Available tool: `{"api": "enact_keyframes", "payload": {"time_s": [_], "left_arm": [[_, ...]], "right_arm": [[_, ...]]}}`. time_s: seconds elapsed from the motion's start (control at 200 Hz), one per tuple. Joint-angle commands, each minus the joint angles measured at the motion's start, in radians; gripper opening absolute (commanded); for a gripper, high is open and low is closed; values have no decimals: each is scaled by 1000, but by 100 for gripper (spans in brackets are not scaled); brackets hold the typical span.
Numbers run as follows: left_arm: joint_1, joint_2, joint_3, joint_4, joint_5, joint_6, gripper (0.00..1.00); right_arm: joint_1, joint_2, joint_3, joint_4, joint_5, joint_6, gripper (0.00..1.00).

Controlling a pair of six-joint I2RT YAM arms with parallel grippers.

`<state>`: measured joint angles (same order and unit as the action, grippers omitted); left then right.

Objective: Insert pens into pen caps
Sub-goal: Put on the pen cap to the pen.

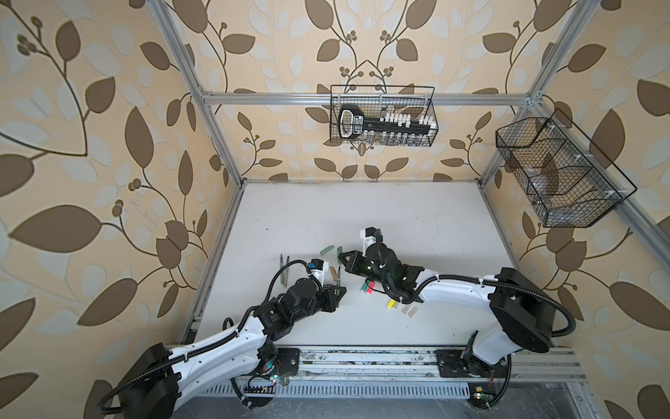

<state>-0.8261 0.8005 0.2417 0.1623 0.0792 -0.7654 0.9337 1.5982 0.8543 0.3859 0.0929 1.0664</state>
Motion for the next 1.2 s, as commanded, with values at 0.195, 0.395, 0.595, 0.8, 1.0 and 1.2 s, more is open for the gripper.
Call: {"api": "enact_keyframes", "payload": {"time_s": [0.195,0.395,0.595,0.8,1.0,1.2], "left_arm": [[-10,-8,22,32,-6,-2,0],[-10,2,32,35,-10,1,0],[-10,5,37,16,-43,-12,0],[-10,0,52,-3,-76,-23,0],[-10,-16,77,-18,-96,-33,0],[-10,-33,107,-29,-135,-48,0]], "right_arm": [[20,-17,-27,15,6,16,0],[27,3,-36,45,-9,29,0],[45,-1,-37,51,0,30,0],[66,-3,-47,54,20,33,0],[76,-11,-84,73,38,44,0],[97,-53,-131,90,85,52,0]]}}
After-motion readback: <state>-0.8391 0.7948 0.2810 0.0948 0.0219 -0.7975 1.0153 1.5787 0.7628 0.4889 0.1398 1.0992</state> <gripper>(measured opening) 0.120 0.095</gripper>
